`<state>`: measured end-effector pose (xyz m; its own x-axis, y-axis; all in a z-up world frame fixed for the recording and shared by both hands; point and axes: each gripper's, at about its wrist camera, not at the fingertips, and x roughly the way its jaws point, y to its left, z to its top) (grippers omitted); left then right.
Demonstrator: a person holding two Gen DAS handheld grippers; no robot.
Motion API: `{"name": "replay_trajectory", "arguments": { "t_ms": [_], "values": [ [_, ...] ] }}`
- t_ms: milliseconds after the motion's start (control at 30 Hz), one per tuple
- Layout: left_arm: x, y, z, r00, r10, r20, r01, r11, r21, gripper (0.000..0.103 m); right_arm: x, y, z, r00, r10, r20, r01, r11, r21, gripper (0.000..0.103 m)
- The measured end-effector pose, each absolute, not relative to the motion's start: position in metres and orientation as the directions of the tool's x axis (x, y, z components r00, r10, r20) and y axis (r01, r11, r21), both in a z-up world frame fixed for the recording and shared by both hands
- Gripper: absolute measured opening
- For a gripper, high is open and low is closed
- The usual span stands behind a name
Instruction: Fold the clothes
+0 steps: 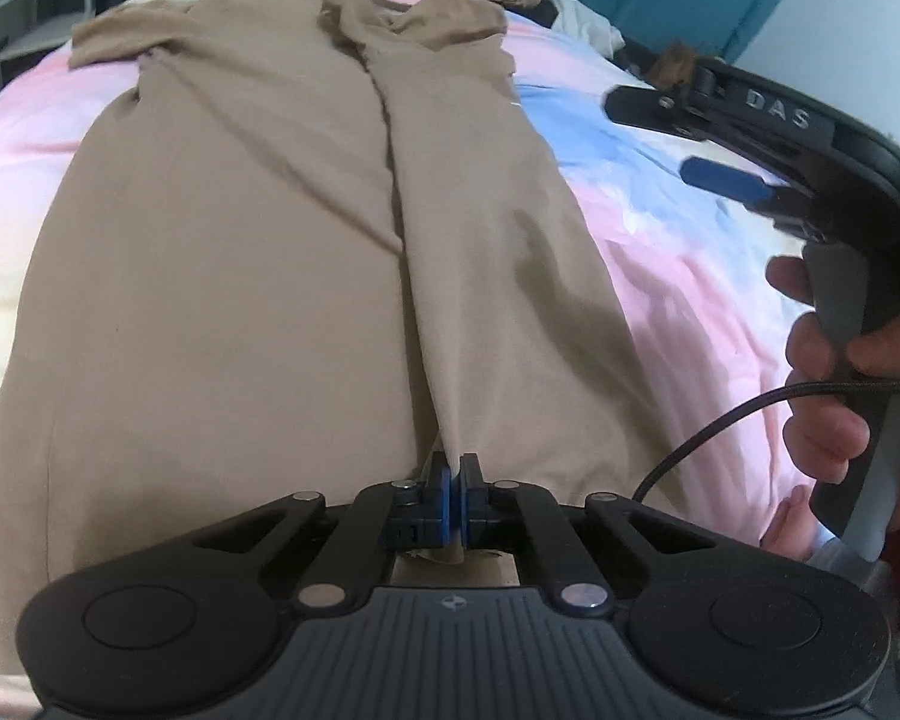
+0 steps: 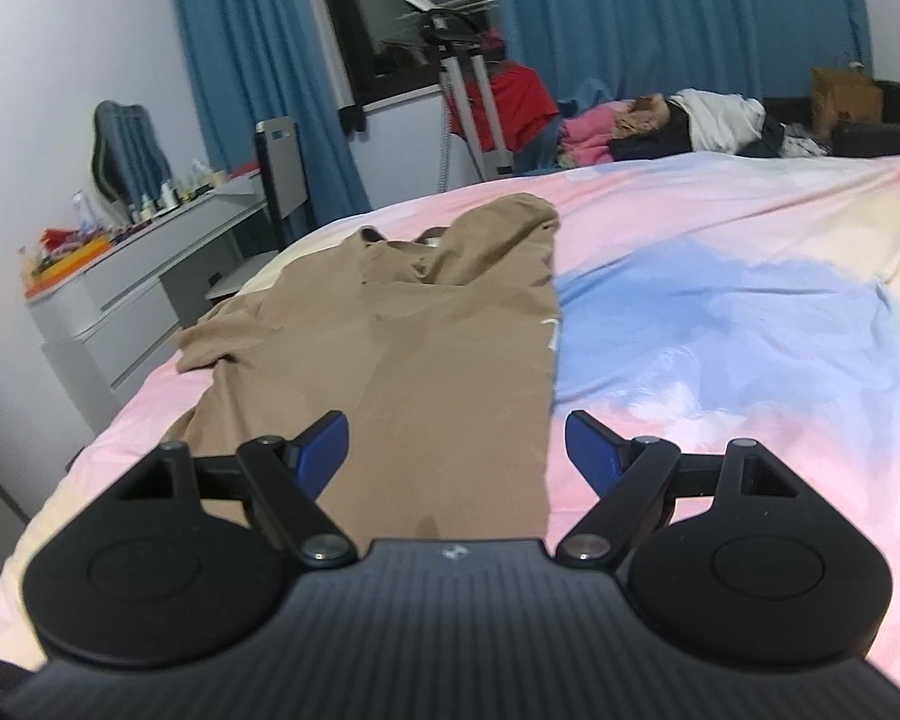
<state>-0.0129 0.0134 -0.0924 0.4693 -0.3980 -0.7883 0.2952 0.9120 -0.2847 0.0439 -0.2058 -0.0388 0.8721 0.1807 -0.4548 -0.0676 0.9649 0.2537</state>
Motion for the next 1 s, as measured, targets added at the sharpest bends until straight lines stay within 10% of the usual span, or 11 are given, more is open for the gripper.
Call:
{"name": "replay_trajectory", "arguments": {
  "t_ms": [133,333,533,1000],
  "values": [
    [-0.019,0.009,-0.077,0.552,-0.355,-0.755,0.312,0.927,-0.208,0.049,0.041,-0.202,-0.034,0.880,0.191,-0.434,-0.086,0.965,0.249,0.081],
    [-0.012,0.003,-0.035,0.683,-0.290,-0.671,0.314,0.945,-0.089,0.079,0.032,-0.204,-0.022,0.904,0.211,-0.372,-0.108,0.954,0.279,0.081],
    [0.018,0.008,0.004,0.759,-0.256,-0.598,0.280,0.958,-0.054,0.096,0.027,-0.210,-0.018,0.917,0.226,-0.329,-0.123,0.944,0.307,0.081],
    [0.043,0.083,-0.005,0.771,-0.258,-0.582,0.236,0.965,-0.116,0.098,0.101,-0.164,-0.015,0.873,0.277,-0.400,-0.189,0.951,0.247,0.081]
  ]
}}
